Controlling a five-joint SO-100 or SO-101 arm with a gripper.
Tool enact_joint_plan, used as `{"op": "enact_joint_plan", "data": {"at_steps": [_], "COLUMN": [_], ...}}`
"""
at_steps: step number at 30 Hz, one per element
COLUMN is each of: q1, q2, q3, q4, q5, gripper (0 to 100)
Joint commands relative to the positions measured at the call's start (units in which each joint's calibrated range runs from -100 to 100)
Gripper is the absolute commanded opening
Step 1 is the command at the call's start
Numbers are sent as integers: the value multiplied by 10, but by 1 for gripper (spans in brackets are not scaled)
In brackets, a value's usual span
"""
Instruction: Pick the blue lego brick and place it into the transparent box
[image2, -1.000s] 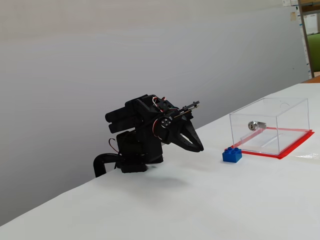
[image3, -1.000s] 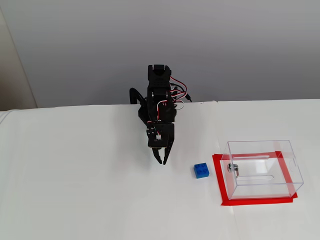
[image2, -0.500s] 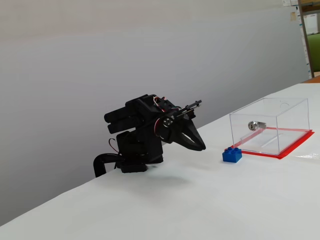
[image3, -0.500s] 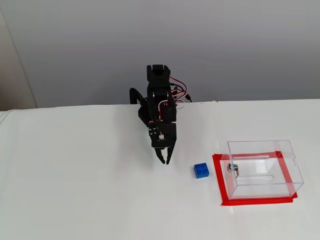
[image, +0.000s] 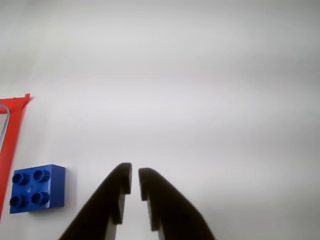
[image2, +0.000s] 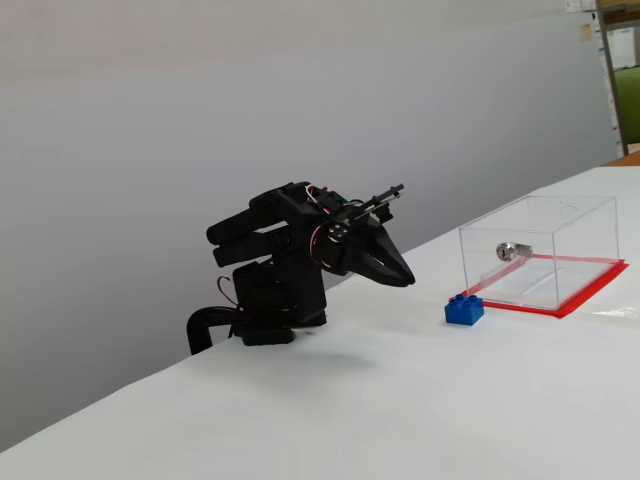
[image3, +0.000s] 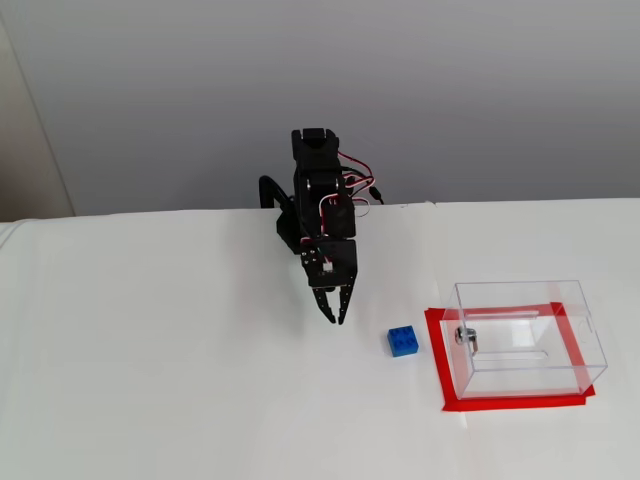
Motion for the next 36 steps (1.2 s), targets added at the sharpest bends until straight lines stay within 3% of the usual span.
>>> {"op": "enact_joint_plan", "data": {"at_steps": [1, 10, 23, 28, 36], "q1": [-14, -48, -207, -251, -258], "q2": [55, 184, 311, 348, 436], "q3": [-72, -200, -302, -361, -457], "q4": [0, 1, 2, 63, 158], "q5": [1, 1, -3, -4, -25], "gripper": [2, 2, 2, 3, 23]}}
